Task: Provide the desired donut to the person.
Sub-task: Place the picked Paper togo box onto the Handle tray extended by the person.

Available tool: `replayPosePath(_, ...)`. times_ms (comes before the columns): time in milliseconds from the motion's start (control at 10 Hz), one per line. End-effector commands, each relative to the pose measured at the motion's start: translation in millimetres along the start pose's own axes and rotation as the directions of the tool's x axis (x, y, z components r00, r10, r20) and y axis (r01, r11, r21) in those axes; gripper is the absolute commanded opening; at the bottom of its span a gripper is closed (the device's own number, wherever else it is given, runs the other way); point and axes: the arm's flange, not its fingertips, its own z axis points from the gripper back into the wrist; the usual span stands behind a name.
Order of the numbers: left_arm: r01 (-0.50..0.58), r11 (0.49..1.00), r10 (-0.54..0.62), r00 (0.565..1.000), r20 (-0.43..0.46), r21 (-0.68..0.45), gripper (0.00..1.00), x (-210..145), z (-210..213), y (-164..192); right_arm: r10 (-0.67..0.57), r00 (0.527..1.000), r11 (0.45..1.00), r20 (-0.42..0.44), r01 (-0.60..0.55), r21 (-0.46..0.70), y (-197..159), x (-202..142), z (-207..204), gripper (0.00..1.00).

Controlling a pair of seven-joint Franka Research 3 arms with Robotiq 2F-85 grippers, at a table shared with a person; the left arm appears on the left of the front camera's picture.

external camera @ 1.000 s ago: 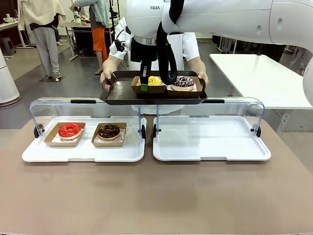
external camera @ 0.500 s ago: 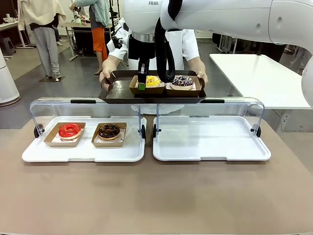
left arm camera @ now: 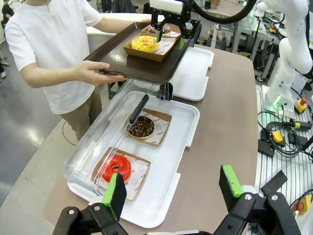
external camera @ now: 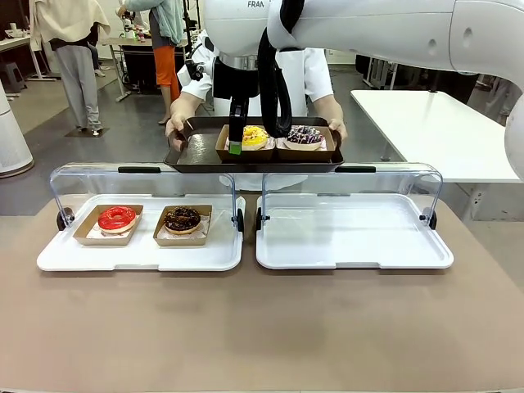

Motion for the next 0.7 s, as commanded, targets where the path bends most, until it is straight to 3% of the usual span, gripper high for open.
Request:
replayPosePath(0, 0.003, 1.0, -0.003, 1.0, 0.002, -0.003, 1.0, 1, 1, -1, -0.008, 1.0, 1.0, 0.008, 0.008, 0.026, -3, 4, 7, 1.0)
replayPosePath(300, 0.003, 1.0, -0.003, 1.0, 0.002, -0.003, 1.0, 1, 1, -1, -0.011, 1.0, 0.999, 0.011, 0.01, 0.03, -1, -1, 9, 1.0)
replayPosePath(600, 0.003, 1.0, -0.003, 1.0, 0.002, -0.003, 1.0, 1, 1, -1, 0.05, 0.998, 0.995, -0.041, -0.047, 0.083, 43, -15, 36, 1.0)
